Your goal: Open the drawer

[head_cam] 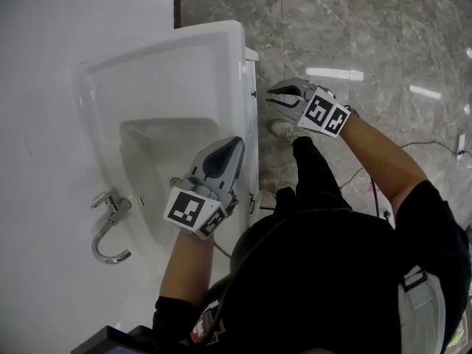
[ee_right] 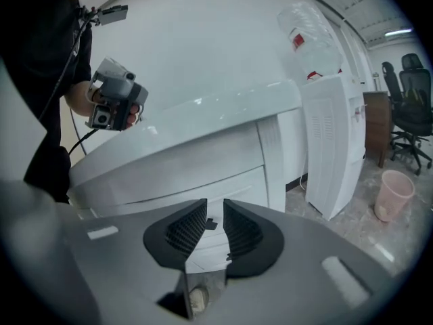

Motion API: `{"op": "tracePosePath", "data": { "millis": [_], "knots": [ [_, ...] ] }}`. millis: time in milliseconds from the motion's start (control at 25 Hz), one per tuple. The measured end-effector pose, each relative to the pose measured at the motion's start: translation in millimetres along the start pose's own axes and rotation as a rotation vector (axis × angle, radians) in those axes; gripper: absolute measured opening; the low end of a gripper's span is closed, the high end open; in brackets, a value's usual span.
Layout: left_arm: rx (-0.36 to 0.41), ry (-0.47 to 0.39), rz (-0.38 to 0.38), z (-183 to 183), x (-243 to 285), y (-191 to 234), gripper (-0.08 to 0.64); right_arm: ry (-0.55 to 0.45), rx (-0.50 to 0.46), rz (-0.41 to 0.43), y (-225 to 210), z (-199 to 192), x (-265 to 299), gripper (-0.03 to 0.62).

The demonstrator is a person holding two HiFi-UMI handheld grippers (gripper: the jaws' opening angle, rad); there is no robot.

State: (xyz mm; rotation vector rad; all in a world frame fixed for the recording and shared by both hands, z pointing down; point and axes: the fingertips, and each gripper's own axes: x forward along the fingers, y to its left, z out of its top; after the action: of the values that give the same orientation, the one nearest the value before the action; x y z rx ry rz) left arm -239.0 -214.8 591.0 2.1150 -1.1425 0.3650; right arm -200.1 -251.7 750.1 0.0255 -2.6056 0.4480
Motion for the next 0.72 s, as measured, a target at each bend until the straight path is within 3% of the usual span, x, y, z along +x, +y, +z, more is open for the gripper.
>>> {"op": "tracePosePath", "data": {
  "millis": [360, 480, 720],
  "knots": [
    [-0.023, 0.032, 0.016, -28.9, 13.6, 17.8, -0.005, 0.142, -0.089, 0.088, 27.1, -56.7, 84.5, 0.121],
    [-0.058, 0.024, 0.006, -28.1, 13.1, 21.9, -0.005, 0.191, -0.125, 0.073, 25.3, -75.3, 112.3, 0.146],
    [-0.049, 0.028, -0.003, -31.4, 13.0, 22.4, -0.005, 0.274, -0.164, 0.03, 15.8, -95.1, 144.5, 0.167]
  ]
}}
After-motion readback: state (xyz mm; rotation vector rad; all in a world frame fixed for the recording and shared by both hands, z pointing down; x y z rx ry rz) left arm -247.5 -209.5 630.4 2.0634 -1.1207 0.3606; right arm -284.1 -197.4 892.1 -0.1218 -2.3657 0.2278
